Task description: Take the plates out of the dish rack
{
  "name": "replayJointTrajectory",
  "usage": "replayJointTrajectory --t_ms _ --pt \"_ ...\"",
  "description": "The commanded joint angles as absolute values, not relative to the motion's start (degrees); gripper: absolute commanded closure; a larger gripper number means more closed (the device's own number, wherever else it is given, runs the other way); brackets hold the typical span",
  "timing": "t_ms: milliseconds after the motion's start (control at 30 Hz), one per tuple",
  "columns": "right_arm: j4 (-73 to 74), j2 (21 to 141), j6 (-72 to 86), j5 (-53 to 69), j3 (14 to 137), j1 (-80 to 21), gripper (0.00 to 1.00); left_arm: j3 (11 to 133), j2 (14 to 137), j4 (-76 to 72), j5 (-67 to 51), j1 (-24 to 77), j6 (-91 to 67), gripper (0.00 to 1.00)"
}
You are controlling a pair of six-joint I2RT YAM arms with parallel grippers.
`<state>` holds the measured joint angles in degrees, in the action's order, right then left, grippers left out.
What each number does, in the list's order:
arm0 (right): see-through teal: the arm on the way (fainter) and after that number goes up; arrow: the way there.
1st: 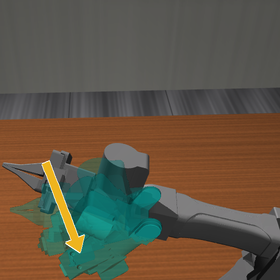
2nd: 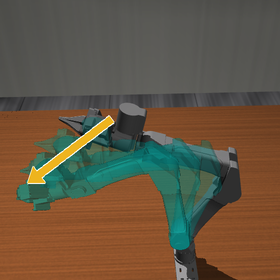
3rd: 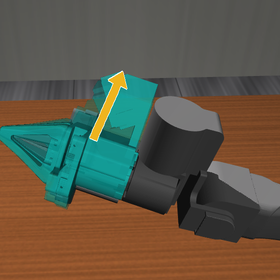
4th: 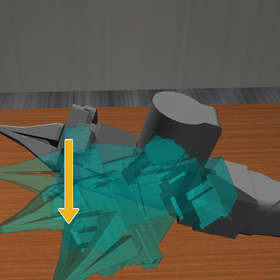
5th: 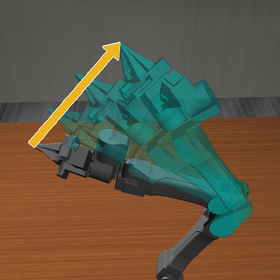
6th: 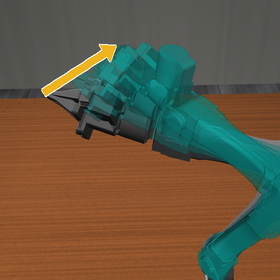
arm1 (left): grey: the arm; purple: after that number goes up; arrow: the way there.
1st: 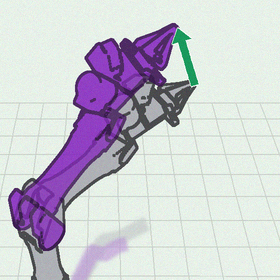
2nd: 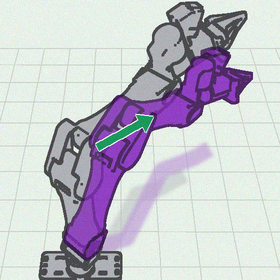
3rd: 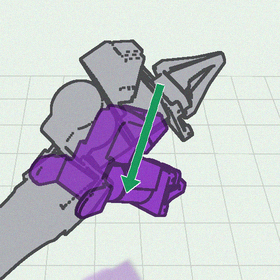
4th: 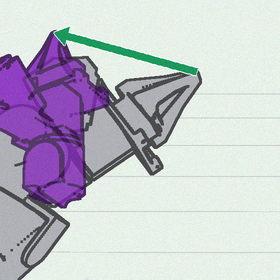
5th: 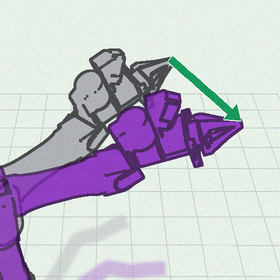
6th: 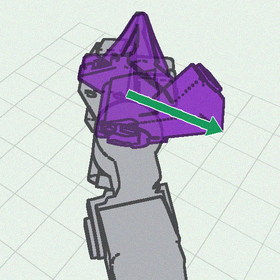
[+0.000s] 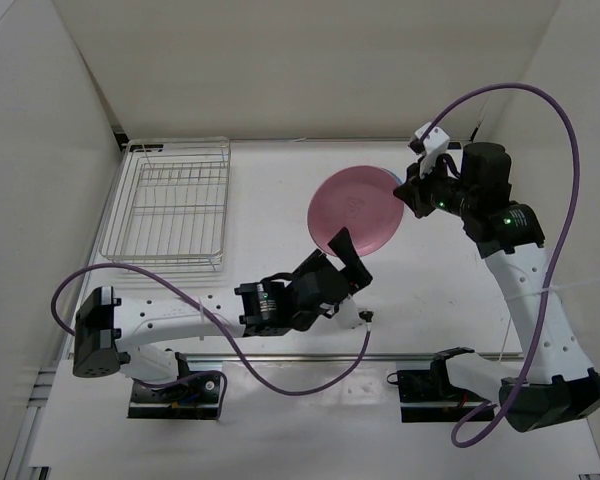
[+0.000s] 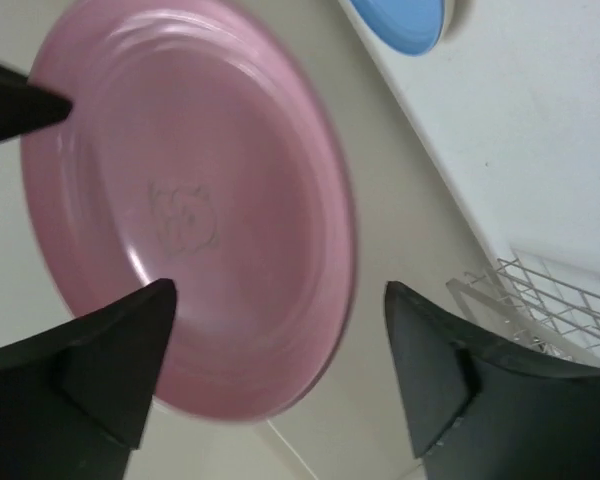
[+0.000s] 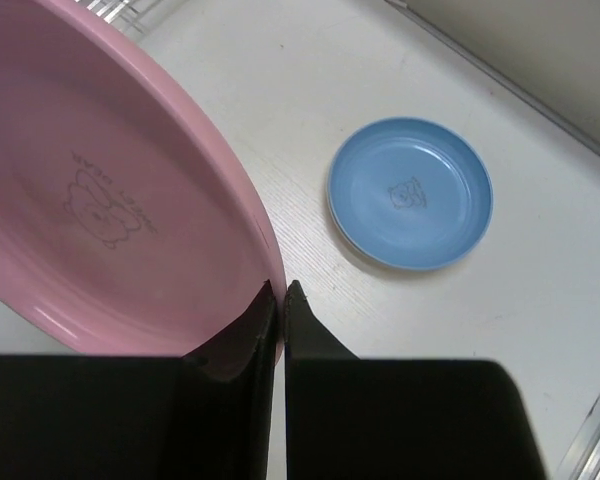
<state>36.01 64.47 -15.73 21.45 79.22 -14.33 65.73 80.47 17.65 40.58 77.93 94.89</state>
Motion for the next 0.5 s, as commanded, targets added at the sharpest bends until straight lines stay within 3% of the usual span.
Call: replayJointTrajectory --t_ms 0,167,267,400,467 --pt "32.87 64.51 -14.16 16.98 78.75 -13.71 1.0 70.04 78.4 14.6 42.01 76.12 94.57 0.0" --pt "30.06 71.25 -6.78 14.06 79.53 -7.93 1.0 78.81 79.09 14.84 44.2 73.92 89.57 0.0" --pt "30.06 77.5 -0.63 12.22 82.61 -4.23 1.0 96.1 83.57 23.44 47.71 69.01 79.66 0.0" --pt "32.42 87.78 7.53 5.98 91.72 -0.89 1.0 125.89 95.69 37.32 53.34 51.63 61.23 0.0" --pt "35.76 95.16 9.75 10.69 95.78 1.84 1.0 138.31 102.11 47.13 53.09 39.68 55.4 0.0"
